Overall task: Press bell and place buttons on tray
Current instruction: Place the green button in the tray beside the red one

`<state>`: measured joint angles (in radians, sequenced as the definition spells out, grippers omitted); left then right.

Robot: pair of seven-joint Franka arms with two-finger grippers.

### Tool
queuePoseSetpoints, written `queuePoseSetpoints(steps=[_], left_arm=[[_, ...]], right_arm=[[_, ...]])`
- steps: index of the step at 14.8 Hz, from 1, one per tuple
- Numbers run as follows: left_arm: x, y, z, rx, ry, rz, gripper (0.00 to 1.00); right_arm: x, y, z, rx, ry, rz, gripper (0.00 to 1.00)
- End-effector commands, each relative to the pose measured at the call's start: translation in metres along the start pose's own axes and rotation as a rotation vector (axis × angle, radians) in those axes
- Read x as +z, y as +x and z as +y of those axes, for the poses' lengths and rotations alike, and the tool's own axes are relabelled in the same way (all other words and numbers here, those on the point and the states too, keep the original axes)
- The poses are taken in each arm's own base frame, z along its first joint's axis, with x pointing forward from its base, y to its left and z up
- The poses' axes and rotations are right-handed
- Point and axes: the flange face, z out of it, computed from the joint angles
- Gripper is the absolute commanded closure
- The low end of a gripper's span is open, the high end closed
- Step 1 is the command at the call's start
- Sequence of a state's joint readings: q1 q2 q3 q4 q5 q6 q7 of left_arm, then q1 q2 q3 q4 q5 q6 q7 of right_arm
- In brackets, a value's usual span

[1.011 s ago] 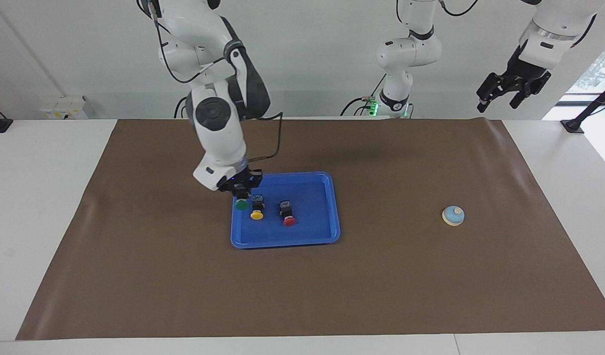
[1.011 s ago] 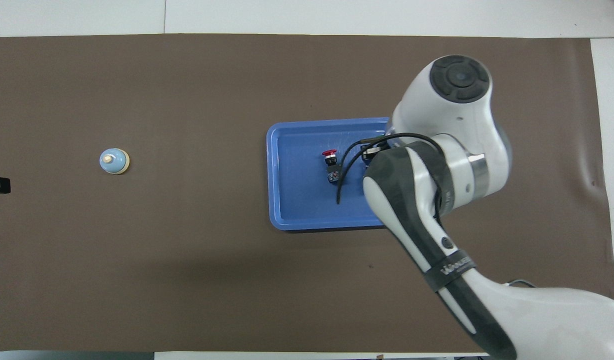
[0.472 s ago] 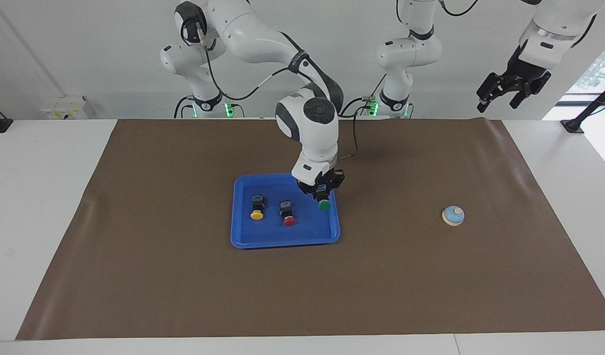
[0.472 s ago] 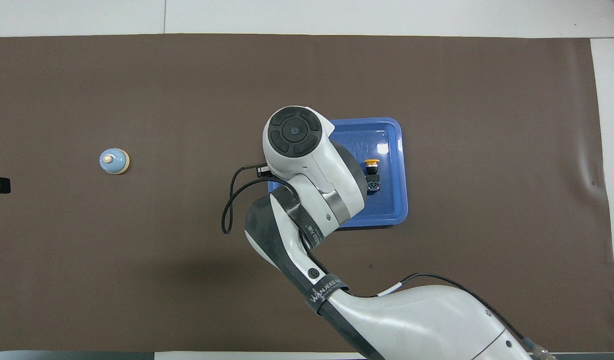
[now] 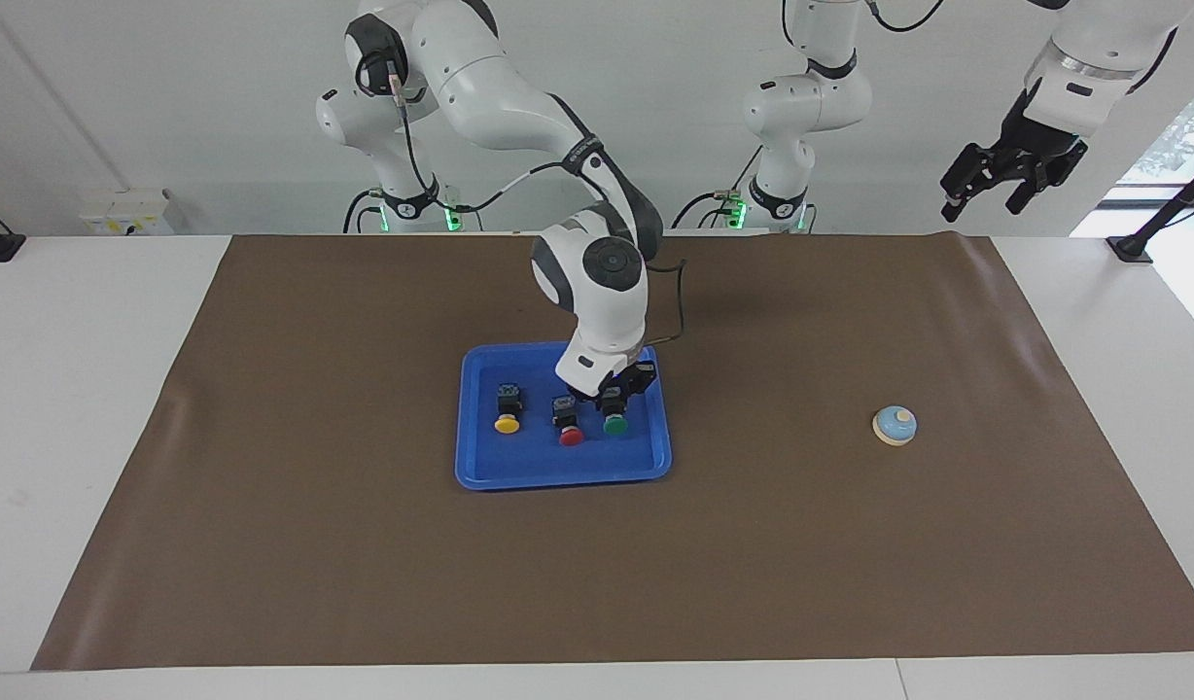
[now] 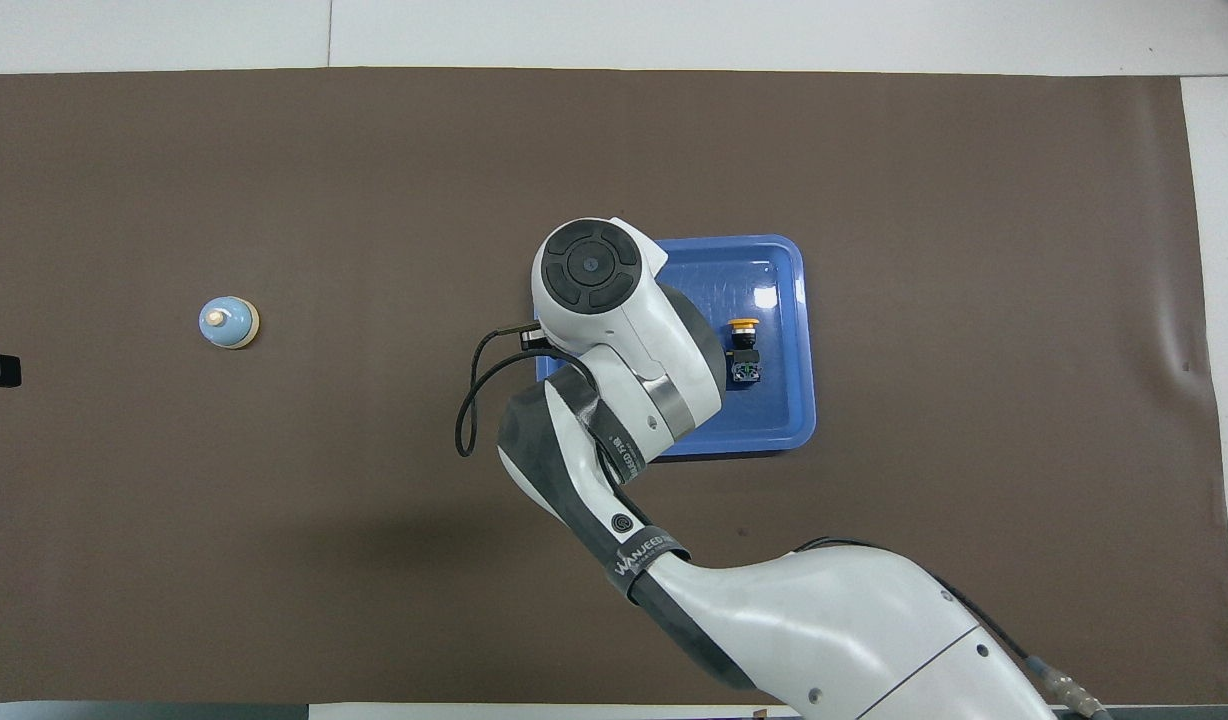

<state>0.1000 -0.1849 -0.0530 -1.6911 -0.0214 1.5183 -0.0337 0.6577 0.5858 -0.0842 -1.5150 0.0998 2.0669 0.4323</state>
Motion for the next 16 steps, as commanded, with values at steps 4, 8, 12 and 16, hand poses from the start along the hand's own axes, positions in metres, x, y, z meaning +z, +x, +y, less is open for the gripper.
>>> queuePoseSetpoints(steps=[4,8,12,16], left_arm=[[-0.003,-0.003,0.001,0.004,-0.003,-0.009,0.00],[-0.003,-0.003,0.001,0.004,-0.003,-0.009,0.00],[-0.003,-0.003,0.001,0.004,-0.003,-0.009,0.00],[-0.003,-0.003,0.001,0.004,-0.003,-0.009,0.00]], right_arm=[[-0.001,-0.012,-0.001,-0.001,0.027,-0.015,0.84],[0.000,-0.009,0.007,0.005,0.026,-0.024,0.29],[-0.025,-0.005,0.012,0.011,0.026,-0.010,0.00],[-0.111,0.009,0.116,0.133,0.024,-0.026,0.00]])
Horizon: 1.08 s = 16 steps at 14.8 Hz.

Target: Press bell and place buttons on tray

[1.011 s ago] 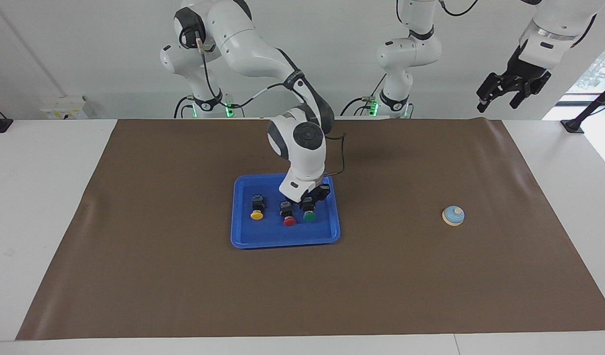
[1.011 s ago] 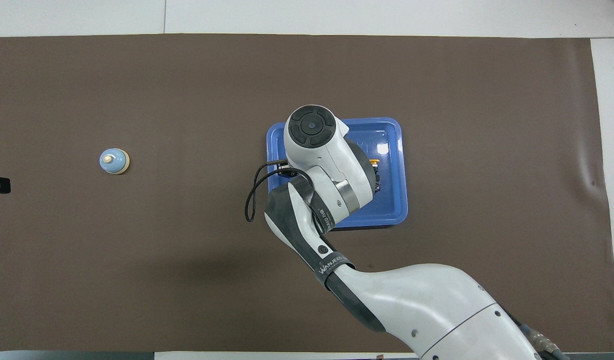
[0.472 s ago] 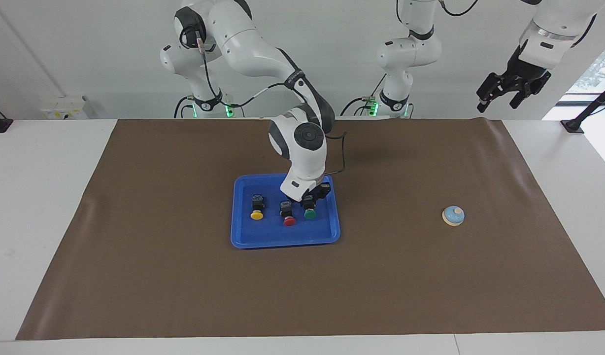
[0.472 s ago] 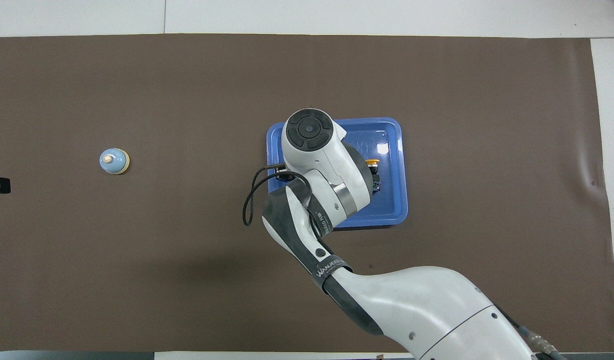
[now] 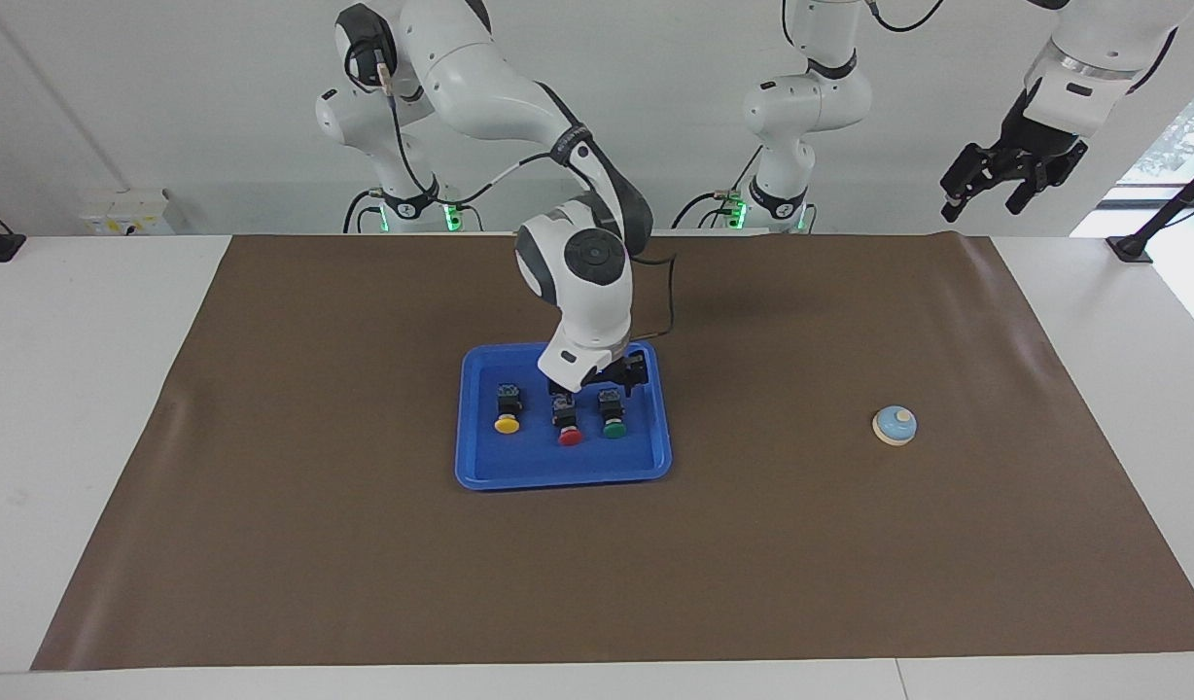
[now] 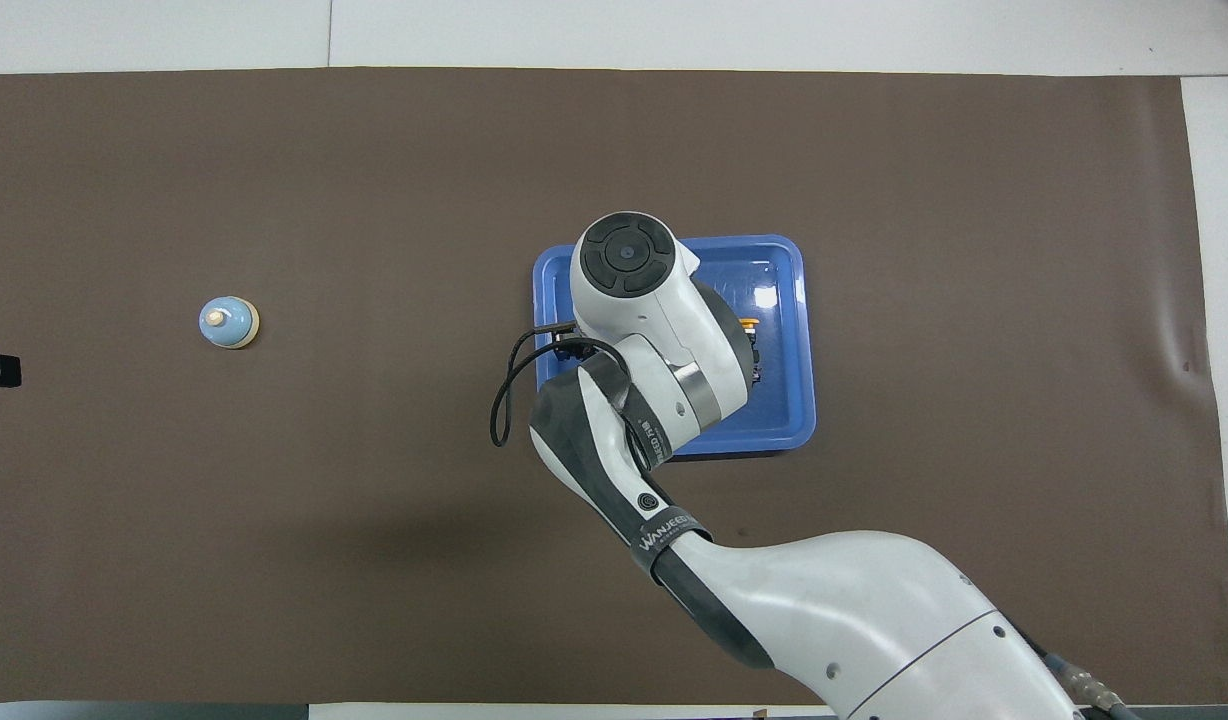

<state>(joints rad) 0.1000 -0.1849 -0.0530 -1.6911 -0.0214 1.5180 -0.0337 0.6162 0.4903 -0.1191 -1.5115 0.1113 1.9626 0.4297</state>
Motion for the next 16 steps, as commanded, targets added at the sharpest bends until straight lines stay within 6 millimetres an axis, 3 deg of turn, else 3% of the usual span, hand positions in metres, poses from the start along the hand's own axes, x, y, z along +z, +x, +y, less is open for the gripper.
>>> queuePoseSetpoints(steps=[1,3,6,10,14,16], left_arm=[[-0.003,-0.003,0.001,0.004,-0.003,-0.009,0.00],[-0.003,-0.003,0.001,0.004,-0.003,-0.009,0.00],[-0.003,-0.003,0.001,0.004,-0.003,-0.009,0.00],[-0.003,-0.003,0.001,0.004,-0.003,-0.009,0.00],[-0.003,-0.003,0.001,0.004,-0.003,-0.009,0.00],[-0.003,-0.003,0.001,0.004,-0.003,-0.009,0.00]], right_arm=[[-0.068,0.008,0.106,0.066,0.017,-0.046,0.00],[-0.099,0.009,0.176,0.025,0.028,-0.077,0.00],[-0.139,-0.022,0.237,0.072,0.034,-0.168,0.00],[-0.155,-0.066,0.267,0.089,0.004,-0.167,0.00],[-0.181,-0.076,0.300,0.119,0.005,-0.145,0.00],[-0.183,-0.080,0.309,0.125,0.006,-0.149,0.00]])
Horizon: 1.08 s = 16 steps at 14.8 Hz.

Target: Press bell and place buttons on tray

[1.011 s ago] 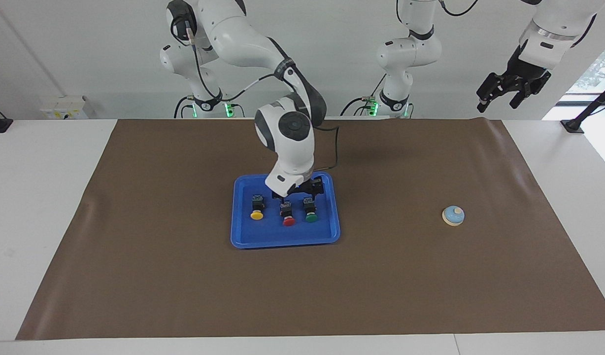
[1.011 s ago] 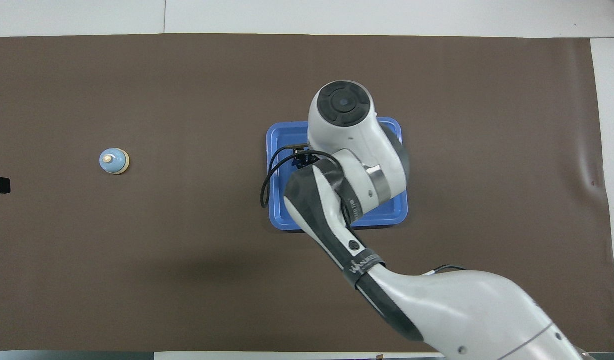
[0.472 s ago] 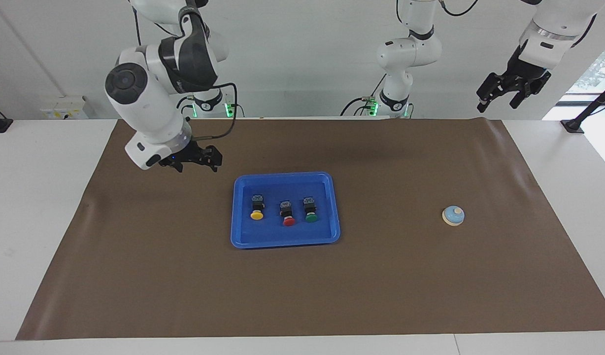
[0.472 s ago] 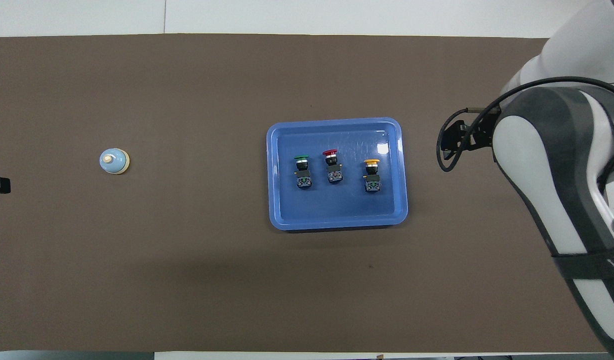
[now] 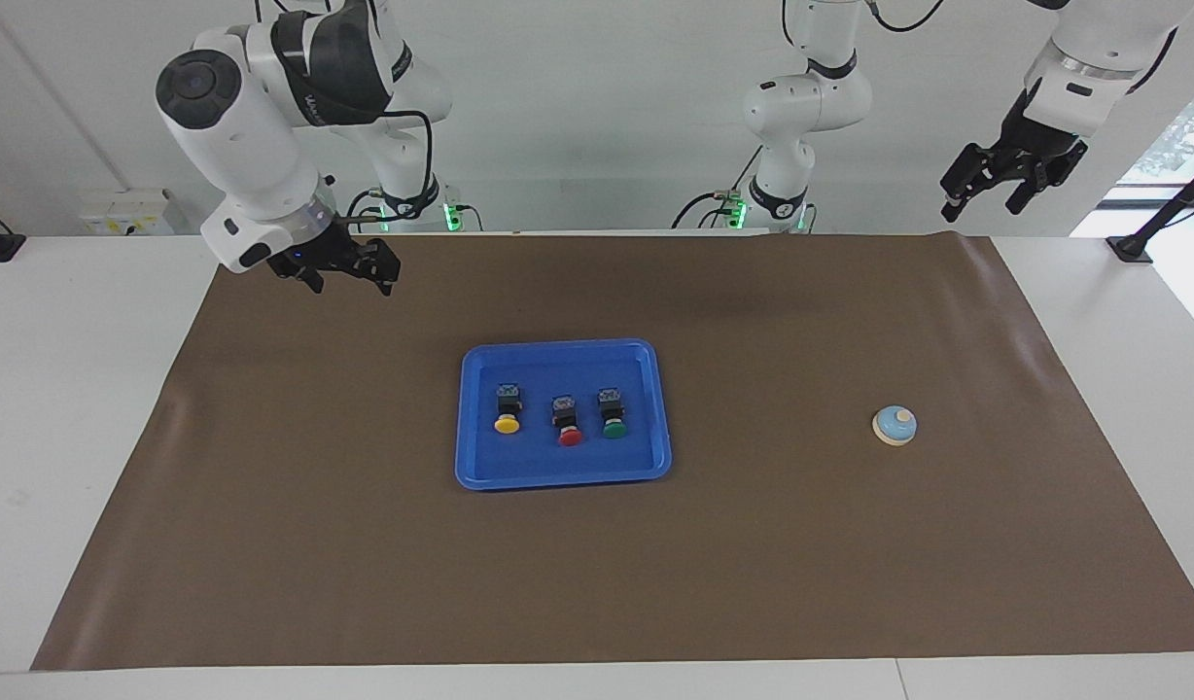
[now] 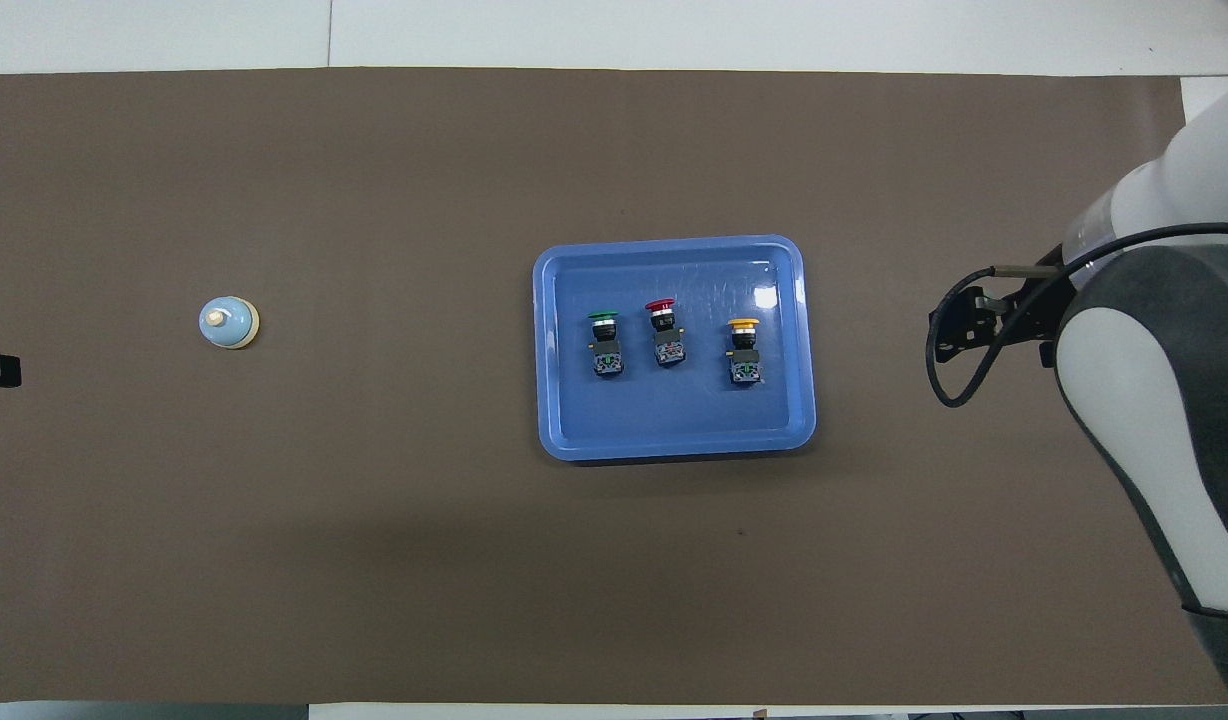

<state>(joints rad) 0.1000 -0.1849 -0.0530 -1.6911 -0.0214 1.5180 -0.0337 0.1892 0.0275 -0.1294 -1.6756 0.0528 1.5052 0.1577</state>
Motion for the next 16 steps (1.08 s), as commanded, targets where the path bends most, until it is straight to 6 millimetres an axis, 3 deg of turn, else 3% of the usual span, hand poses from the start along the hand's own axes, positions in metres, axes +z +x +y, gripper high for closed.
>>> queuePoseSetpoints(steps=[1,4,10,16], left_arm=[[-0.003,-0.003,0.001,0.004,-0.003,-0.009,0.00],[-0.002,-0.003,0.001,0.004,-0.003,-0.010,0.00],[-0.003,-0.003,0.000,0.003,-0.003,-0.009,0.00],[-0.003,-0.003,0.000,0.003,-0.003,-0.009,0.00]], right_arm=[[0.001,-0.009,0.013,-0.011,-0.002,0.001,0.00],[-0.001,-0.004,0.033,-0.004,0.006,0.011,0.00],[-0.006,0.000,0.031,-0.009,-0.017,0.010,0.00],[-0.011,-0.003,0.043,0.009,-0.015,-0.002,0.00]])
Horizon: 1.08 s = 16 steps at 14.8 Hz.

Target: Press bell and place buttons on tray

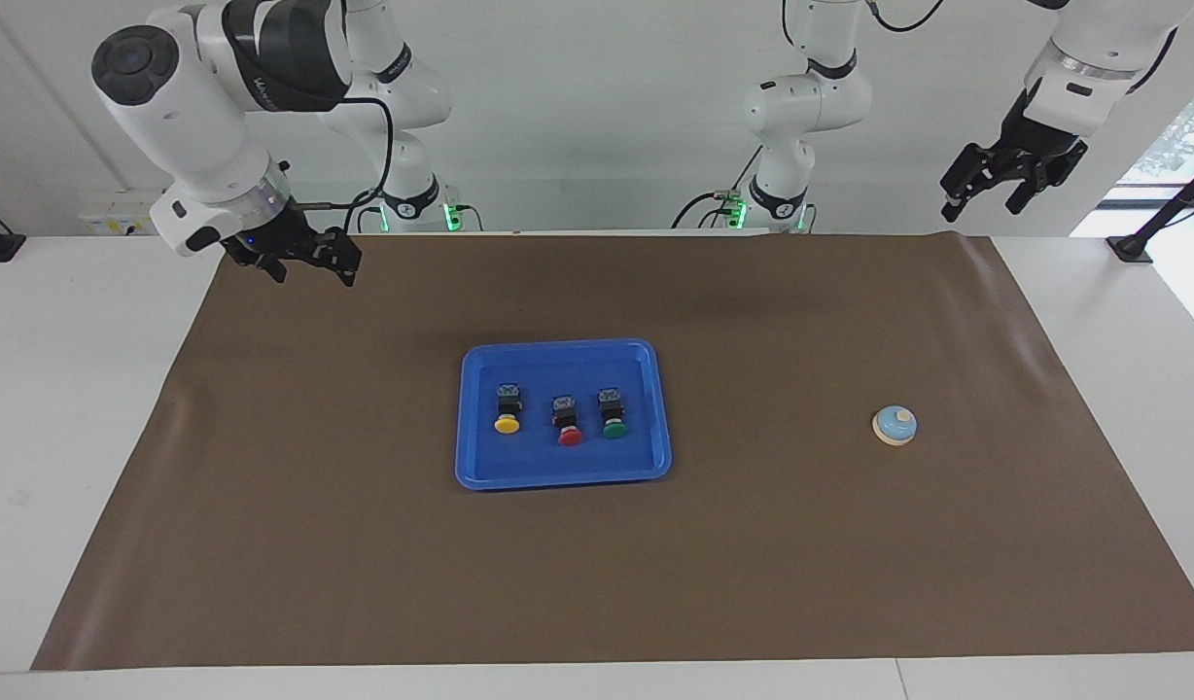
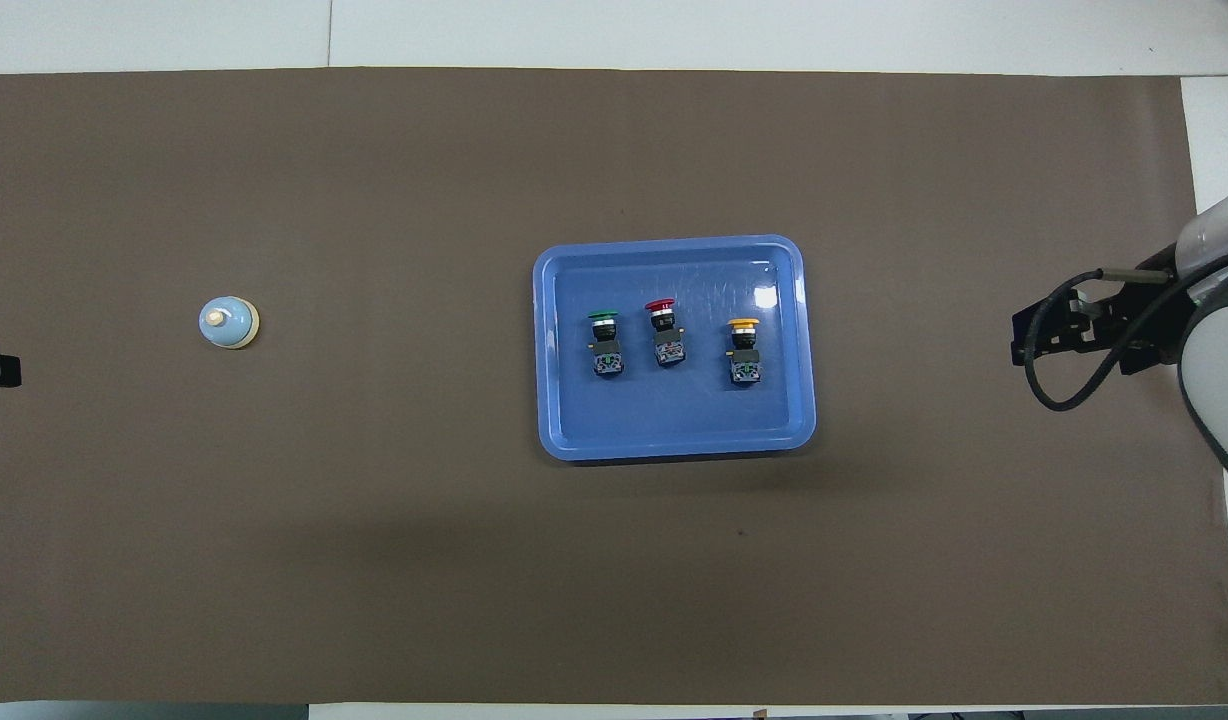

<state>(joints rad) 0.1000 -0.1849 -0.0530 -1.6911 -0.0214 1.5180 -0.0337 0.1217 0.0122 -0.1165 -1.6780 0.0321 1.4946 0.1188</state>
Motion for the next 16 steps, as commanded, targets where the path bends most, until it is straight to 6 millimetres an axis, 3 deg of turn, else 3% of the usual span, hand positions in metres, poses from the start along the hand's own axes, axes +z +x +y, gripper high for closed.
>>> queuePoseSetpoints(steps=[1,4,5,8,10,13,16], left_arm=[[-0.003,-0.002,0.001,0.006,-0.004,-0.006,0.00],[-0.002,0.001,-0.003,0.001,-0.003,0.019,0.00],[-0.001,0.004,-0.004,0.010,-0.003,0.052,0.06],[0.023,0.002,-0.007,-0.004,-0.004,0.090,1.00],[0.040,0.011,-0.016,-0.024,-0.005,0.084,1.00],[0.084,0.026,-0.021,-0.025,-0.005,0.101,1.00],[0.139,0.056,-0.021,-0.020,-0.003,0.056,1.00]], right_arm=[[-0.007,-0.001,0.014,0.000,-0.004,-0.001,0.00],[-0.007,-0.001,0.017,0.006,-0.003,-0.004,0.00],[-0.008,-0.002,0.020,0.010,-0.002,-0.004,0.00],[-0.015,-0.009,0.022,0.012,-0.001,-0.021,0.00],[-0.016,-0.011,0.027,0.020,0.001,-0.024,0.00],[-0.020,-0.013,0.033,0.031,0.004,-0.015,0.00],[-0.018,-0.016,0.030,0.027,0.006,0.004,0.00]])
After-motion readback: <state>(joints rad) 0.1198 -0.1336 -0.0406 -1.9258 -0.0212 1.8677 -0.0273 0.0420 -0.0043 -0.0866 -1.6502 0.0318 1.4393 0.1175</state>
